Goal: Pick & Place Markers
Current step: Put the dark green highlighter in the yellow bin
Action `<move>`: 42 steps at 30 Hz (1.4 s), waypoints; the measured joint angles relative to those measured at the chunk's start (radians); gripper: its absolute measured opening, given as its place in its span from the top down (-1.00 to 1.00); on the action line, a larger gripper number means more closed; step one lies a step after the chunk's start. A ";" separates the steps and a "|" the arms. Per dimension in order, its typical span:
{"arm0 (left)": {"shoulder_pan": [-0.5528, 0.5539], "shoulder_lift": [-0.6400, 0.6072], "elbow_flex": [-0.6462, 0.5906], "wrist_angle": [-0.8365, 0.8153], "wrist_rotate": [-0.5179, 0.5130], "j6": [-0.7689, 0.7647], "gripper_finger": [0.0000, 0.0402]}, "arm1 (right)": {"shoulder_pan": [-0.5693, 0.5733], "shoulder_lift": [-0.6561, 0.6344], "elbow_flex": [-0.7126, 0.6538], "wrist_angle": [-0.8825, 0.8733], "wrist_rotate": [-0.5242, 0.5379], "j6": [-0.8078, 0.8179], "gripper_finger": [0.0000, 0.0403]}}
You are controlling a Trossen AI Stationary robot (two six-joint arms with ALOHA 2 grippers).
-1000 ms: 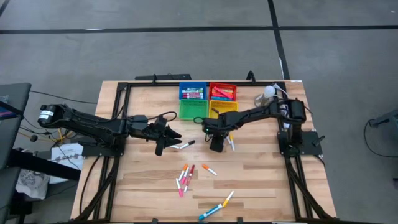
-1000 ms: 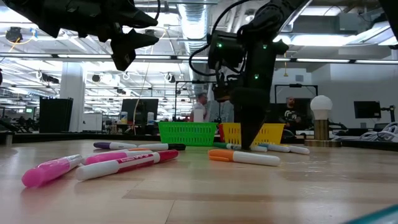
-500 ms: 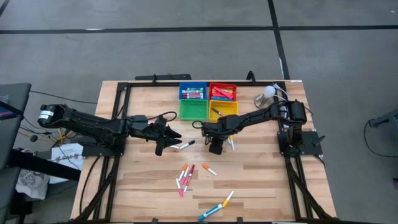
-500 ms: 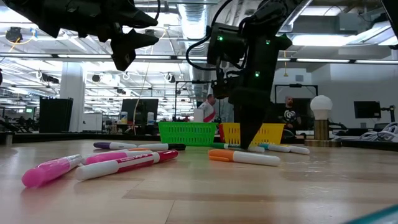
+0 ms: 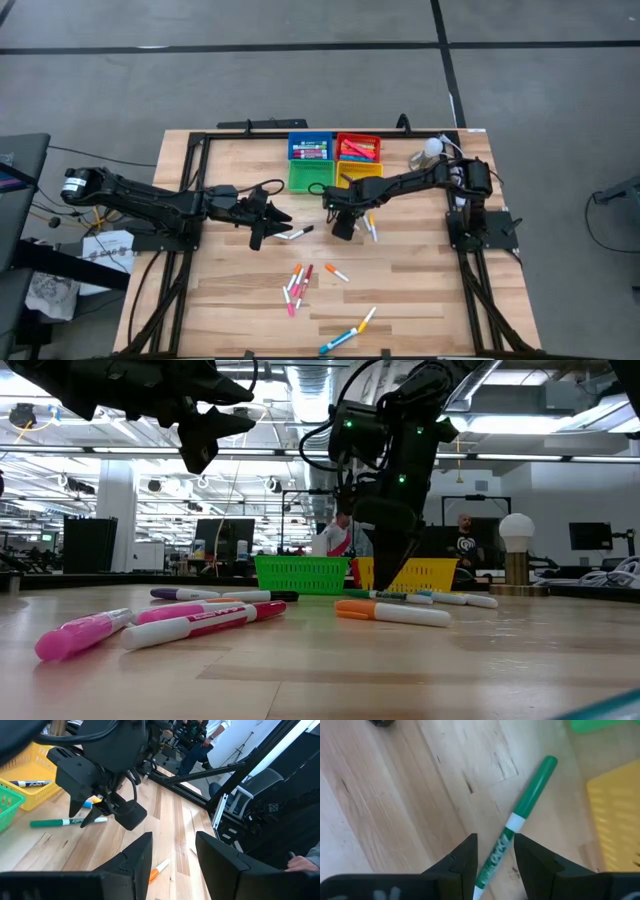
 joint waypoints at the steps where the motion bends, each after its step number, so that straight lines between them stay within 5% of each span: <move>1: 0.000 0.000 0.000 0.000 0.000 0.000 0.25 | 0.000 0.000 0.000 0.000 0.000 0.000 0.41; 26: 0.000 0.000 0.000 0.008 0.000 0.026 0.25 | 0.029 0.056 0.000 0.014 0.038 0.001 0.43; 42: 0.000 0.000 0.000 0.008 0.000 0.026 0.25 | 0.033 0.038 -0.003 0.013 0.000 -0.001 0.89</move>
